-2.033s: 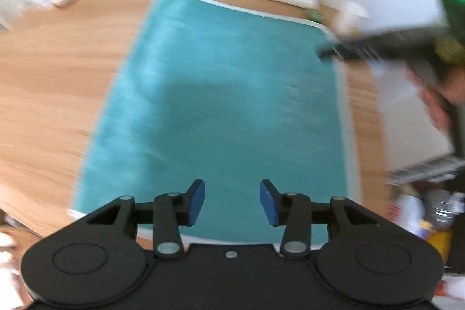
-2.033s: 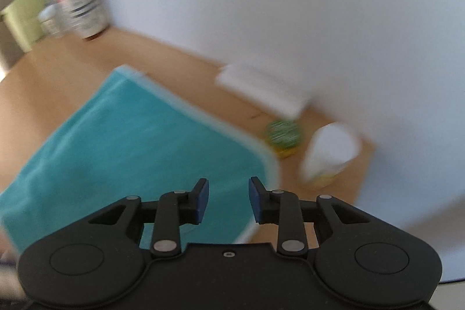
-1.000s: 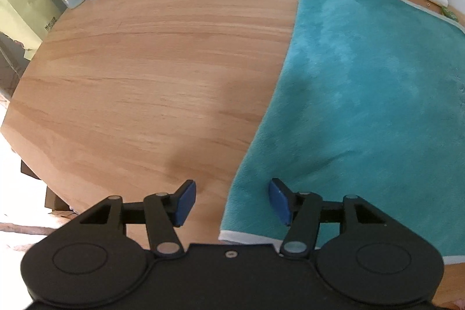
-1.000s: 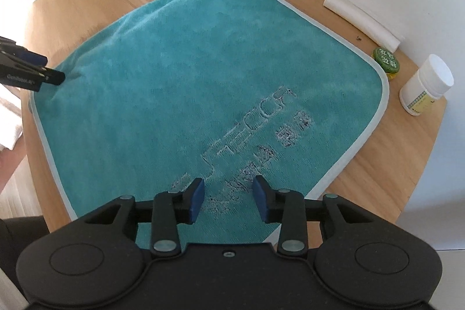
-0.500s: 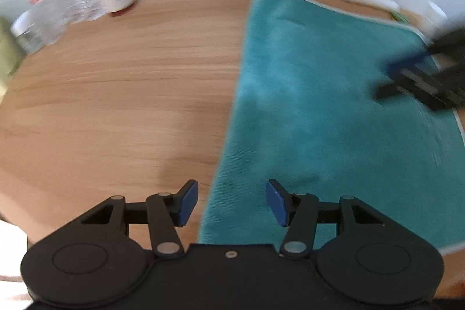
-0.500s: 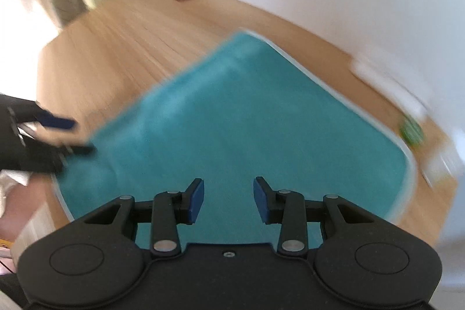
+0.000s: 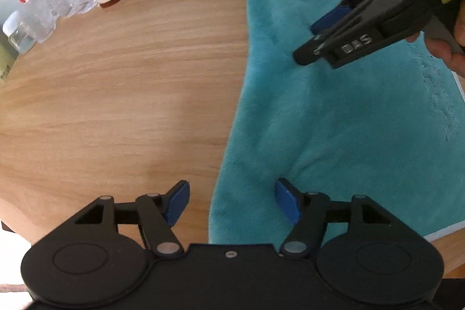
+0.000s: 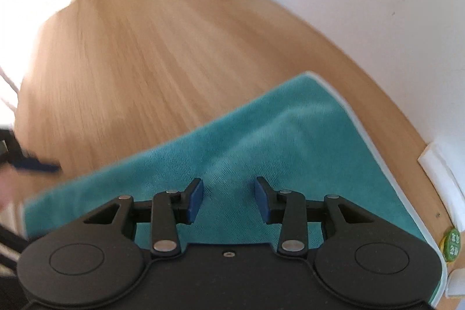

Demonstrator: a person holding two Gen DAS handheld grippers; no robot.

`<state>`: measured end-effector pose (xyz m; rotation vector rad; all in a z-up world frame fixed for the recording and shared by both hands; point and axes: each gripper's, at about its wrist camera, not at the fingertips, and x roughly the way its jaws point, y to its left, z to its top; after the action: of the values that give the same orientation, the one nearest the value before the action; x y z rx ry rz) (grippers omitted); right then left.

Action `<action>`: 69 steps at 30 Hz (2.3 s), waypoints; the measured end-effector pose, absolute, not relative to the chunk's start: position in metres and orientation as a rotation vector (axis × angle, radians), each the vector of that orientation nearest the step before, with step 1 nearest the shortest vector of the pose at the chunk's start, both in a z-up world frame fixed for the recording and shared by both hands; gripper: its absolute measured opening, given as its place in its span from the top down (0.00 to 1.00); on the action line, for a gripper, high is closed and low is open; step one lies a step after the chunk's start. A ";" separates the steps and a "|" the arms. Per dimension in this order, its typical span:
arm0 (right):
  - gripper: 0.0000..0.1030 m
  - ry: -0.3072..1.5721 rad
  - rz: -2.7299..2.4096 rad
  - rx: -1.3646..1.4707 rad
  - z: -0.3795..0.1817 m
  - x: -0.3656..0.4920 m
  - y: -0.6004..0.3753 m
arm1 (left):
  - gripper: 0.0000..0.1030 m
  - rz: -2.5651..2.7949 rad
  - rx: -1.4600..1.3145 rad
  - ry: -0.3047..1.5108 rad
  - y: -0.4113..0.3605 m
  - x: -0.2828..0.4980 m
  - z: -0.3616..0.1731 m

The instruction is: Fold towel

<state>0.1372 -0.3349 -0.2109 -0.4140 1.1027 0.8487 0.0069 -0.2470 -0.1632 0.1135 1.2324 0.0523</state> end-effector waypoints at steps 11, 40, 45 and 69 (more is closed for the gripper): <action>0.43 1.053 0.740 -0.302 -0.186 0.139 -0.375 | 0.40 0.114 0.049 1.266 -0.231 0.019 -0.138; 0.41 1.249 0.507 -0.164 -0.201 0.097 -0.397 | 0.45 -0.386 0.025 1.087 -0.230 0.244 -0.151; 0.41 1.264 0.482 -0.159 -0.201 0.091 -0.387 | 0.76 -0.425 0.034 1.163 -0.237 0.259 -0.163; 0.39 1.279 0.456 -0.243 -0.204 0.077 -0.363 | 0.96 -0.388 0.123 1.138 -0.239 0.250 -0.167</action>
<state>0.0766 -0.3627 -0.2038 -0.2429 1.2788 0.4557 0.2501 -0.2387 -0.1674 0.1234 1.1382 -0.3882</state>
